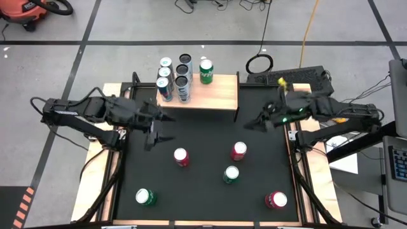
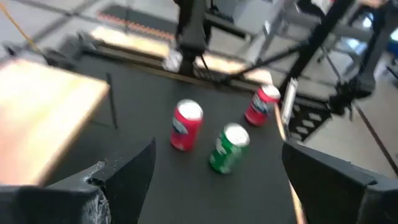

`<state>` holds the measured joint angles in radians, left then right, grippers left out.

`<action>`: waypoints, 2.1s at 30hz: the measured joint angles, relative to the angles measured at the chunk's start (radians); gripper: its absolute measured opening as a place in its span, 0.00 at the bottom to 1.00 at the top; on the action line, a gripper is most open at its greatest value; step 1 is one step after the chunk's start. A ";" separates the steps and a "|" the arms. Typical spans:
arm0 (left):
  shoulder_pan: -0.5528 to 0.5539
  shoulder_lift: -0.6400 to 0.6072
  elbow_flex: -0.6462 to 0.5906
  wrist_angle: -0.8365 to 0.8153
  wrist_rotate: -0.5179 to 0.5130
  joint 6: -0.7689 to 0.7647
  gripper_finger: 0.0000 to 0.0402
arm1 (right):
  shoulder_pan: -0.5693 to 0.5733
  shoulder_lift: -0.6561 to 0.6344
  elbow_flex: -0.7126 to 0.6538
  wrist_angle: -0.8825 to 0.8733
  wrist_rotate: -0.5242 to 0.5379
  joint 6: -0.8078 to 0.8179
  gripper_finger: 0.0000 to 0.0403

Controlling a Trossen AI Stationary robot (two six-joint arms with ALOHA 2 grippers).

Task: Place canned beverage on shelf
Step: Put the top green soda can on the shelf

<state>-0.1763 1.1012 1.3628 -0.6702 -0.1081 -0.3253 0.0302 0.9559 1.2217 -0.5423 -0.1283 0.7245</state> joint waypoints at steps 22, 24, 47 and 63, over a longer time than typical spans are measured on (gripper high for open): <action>-0.266 0.476 0.081 0.237 -0.217 -0.110 0.88 | 0.261 0.106 0.000 -0.369 -0.005 -0.146 0.00; -0.264 0.530 0.133 0.237 -0.234 -0.103 0.88 | 0.277 0.103 0.000 -0.403 -0.005 -0.189 0.00; -0.253 0.906 0.400 0.264 -0.282 -0.212 0.88 | 0.324 0.101 0.000 -0.509 0.001 -0.262 0.00; -0.250 0.956 0.400 0.291 -0.251 -0.190 0.99 | 0.337 0.101 0.000 -0.506 -0.001 -0.254 0.00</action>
<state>-0.4258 2.0575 1.7626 -0.3791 -0.3588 -0.5152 0.3674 1.0565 1.2217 -1.0481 -0.1295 0.4702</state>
